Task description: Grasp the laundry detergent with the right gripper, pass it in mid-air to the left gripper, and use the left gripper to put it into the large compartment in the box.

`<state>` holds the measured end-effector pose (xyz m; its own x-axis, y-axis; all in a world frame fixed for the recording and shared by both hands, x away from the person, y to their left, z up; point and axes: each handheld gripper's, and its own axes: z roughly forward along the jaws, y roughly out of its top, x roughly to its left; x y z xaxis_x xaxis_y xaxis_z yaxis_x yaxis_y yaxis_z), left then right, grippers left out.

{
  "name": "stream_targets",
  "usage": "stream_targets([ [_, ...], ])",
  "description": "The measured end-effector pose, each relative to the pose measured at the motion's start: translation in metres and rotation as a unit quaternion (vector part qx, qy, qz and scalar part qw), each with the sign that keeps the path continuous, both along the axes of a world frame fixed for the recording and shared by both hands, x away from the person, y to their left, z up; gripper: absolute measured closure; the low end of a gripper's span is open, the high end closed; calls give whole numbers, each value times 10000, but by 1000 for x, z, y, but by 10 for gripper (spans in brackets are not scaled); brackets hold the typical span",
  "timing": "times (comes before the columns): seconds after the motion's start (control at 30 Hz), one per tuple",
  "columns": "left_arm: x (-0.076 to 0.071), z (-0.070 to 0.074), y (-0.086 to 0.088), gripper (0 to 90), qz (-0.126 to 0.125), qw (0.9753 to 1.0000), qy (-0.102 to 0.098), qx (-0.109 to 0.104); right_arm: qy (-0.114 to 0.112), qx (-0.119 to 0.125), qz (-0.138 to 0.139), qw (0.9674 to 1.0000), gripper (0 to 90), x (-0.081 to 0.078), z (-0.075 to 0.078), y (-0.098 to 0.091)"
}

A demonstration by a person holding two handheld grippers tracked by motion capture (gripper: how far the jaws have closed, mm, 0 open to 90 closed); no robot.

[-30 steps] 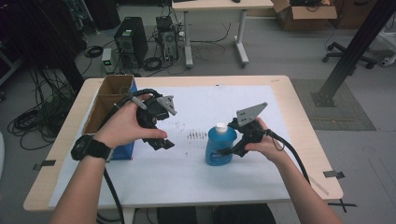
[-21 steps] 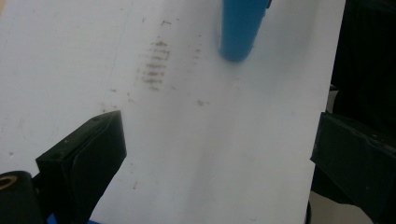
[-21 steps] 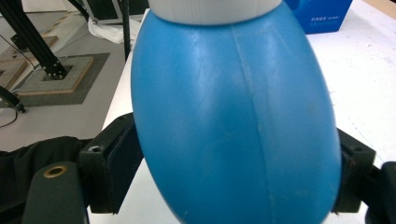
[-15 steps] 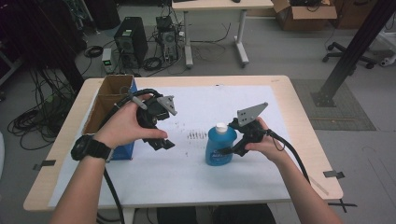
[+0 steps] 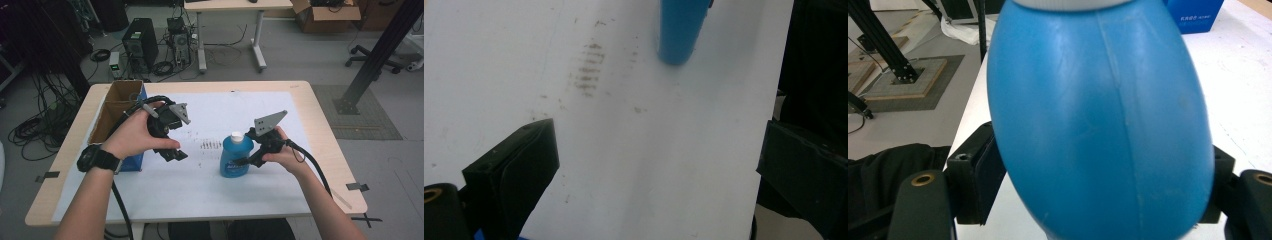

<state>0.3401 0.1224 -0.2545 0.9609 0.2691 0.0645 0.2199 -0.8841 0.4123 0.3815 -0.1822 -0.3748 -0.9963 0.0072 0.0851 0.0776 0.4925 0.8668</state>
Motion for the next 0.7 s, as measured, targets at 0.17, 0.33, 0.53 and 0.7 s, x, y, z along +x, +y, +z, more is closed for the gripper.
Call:
stream_targets([
  [0.17,0,2,0,34,-4,10000,-16,-15,9,-9,-7,10000,283,-1,-2,-1],
  [0.33,0,2,0,34,5,10000,-21,-16,3,-7,-25,10000,290,-1,-2,-2],
  [0.53,0,2,0,34,-5,10000,-22,-25,-3,-15,-43,10000,312,-1,-3,-3],
  [0.7,0,2,0,34,8,10000,-27,-24,-16,36,-75,10000,375,-1,-4,-4],
])
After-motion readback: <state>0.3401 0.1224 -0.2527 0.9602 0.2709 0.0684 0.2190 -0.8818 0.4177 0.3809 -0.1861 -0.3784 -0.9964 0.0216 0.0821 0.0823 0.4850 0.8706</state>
